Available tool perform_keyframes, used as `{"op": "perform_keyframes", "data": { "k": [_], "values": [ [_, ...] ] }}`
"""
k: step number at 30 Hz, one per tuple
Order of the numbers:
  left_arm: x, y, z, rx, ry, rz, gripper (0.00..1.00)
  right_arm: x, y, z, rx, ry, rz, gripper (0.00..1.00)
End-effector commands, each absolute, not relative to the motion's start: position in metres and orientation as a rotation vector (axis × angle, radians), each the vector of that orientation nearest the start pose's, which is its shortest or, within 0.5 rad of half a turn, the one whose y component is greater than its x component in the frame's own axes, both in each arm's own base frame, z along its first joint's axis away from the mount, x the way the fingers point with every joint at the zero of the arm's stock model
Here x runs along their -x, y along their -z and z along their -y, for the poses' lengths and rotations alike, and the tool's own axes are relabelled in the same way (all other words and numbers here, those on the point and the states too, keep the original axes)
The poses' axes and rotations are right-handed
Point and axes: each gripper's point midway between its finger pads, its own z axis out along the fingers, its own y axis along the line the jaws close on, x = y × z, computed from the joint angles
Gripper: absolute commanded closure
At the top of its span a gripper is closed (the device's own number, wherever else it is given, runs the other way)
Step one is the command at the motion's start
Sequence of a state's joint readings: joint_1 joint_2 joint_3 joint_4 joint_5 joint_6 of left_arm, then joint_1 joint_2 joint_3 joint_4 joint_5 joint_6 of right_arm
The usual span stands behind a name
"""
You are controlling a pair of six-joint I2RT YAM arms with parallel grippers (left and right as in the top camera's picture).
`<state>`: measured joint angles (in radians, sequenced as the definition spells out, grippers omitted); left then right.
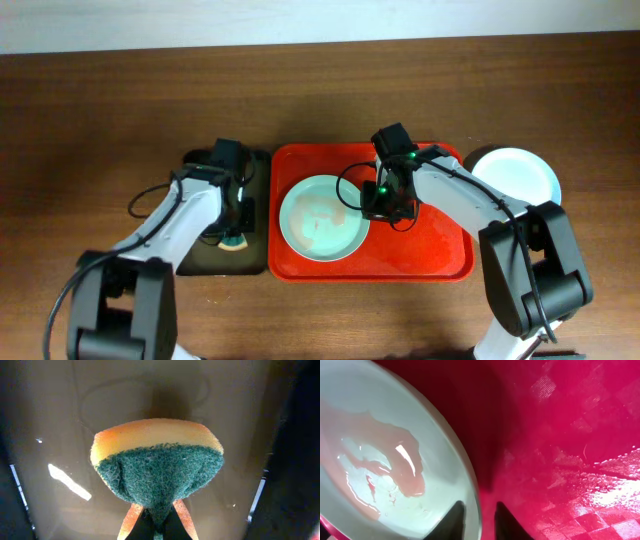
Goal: Clean dirty plates on tray and stack at the side
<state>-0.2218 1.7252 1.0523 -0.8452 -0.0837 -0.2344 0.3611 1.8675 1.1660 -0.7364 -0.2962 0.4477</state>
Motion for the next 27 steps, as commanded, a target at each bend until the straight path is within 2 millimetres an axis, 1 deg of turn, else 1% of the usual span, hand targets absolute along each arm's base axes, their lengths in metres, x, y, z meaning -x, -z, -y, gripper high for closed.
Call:
{"op": "perform_keyframes", "data": {
  "k": [1,2,3,4,5,7,8,9,10,11,12,13,14,15,16,17,19,20,21,22,23,24,25,27],
  "values": [
    [-0.295,-0.018,0.048,-0.016,-0.144,-3.087,0.94,-0.311,-0.014,-0.170,-0.103,-0.474,-3.106,0.74],
    [-0.295,-0.019,0.049,-0.016,-0.137,-3.088,0.58,-0.311,-0.013,-0.170,-0.104,-0.470,-3.106,0.74],
    [-0.295,-0.024,0.050,-0.014,-0.126,-3.090,0.37,-0.310,-0.013,-0.169,-0.104,-0.468,-3.109,0.73],
    [-0.297,-0.031,0.050,-0.006,-0.123,-3.082,0.35,-0.310,-0.013,-0.169,-0.104,-0.468,-3.109,0.72],
    [-0.302,-0.045,0.051,0.014,-0.113,-3.056,0.34,-0.310,-0.013,-0.169,-0.104,-0.468,-3.109,0.69],
    [-0.320,-0.089,0.055,0.041,-0.066,-2.937,0.29,-0.310,-0.013,-0.169,-0.105,-0.468,-3.111,0.68],
    [-0.331,-0.123,0.058,0.052,-0.032,-2.844,0.24,-0.309,-0.013,-0.169,-0.105,-0.466,-3.114,0.67],
    [-0.336,-0.149,0.059,0.077,-0.006,-2.778,0.12,-0.308,-0.013,-0.169,-0.106,-0.465,-3.117,0.64],
    [-0.340,-0.188,0.060,0.095,0.032,-2.677,0.02,-0.308,-0.013,-0.169,-0.107,-0.463,-3.121,0.64],
    [-0.340,-0.217,0.059,0.099,0.054,-2.597,0.01,-0.307,-0.013,-0.168,-0.108,-0.461,-3.124,0.64],
    [-0.339,-0.242,0.057,0.106,0.065,-2.524,0.01,-0.306,-0.013,-0.168,-0.108,-0.461,-3.125,0.65],
    [-0.336,-0.261,0.050,0.131,0.059,-2.465,0.01,-0.306,-0.013,-0.168,-0.108,-0.460,-3.127,0.70],
    [-0.329,-0.279,0.032,0.208,0.014,-2.398,0.01,-0.306,-0.013,-0.168,-0.109,-0.459,-3.128,0.71],
    [-0.325,-0.284,0.022,0.243,-0.016,-2.380,0.01,-0.306,-0.013,-0.168,-0.109,-0.459,-3.128,0.71],
    [-0.317,-0.289,0.004,0.300,-0.073,-2.362,0.00,-0.306,-0.013,-0.168,-0.109,-0.459,-3.128,0.71],
    [-0.312,-0.289,-0.010,0.352,-0.097,-2.368,0.01,-0.306,-0.013,-0.168,-0.109,-0.459,-3.129,0.71],
    [-0.303,-0.280,-0.031,0.492,-0.117,-2.392,0.01,-0.303,-0.011,-0.167,-0.110,-0.456,-3.135,0.71],
    [-0.299,-0.278,-0.040,0.535,-0.124,-2.399,0.01,-0.302,-0.009,-0.166,-0.112,-0.454,-3.139,0.71],
    [-0.298,-0.277,-0.045,0.556,-0.129,-2.401,0.01,-0.301,-0.007,-0.166,-0.112,-0.454,-3.139,0.71],
    [-0.297,-0.277,-0.049,0.571,-0.135,-2.398,0.01,-0.300,-0.007,-0.166,-0.113,-0.453,-3.141,0.75],
    [-0.297,-0.277,-0.049,0.570,-0.135,-2.399,0.01,-0.300,-0.007,-0.166,-0.112,-0.454,-3.140,0.80],
    [-0.296,-0.276,-0.048,0.571,-0.136,-2.405,0.01,-0.301,-0.007,-0.166,-0.112,-0.455,-3.138,0.89],
    [-0.295,-0.275,-0.048,0.571,-0.137,-2.409,0.01,-0.301,-0.007,-0.166,-0.112,-0.456,-3.136,0.96],
    [-0.295,-0.275,-0.048,0.571,-0.138,-2.409,0.01,-0.301,-0.007,-0.166,-0.111,-0.456,-3.135,0.96]
  ]
}}
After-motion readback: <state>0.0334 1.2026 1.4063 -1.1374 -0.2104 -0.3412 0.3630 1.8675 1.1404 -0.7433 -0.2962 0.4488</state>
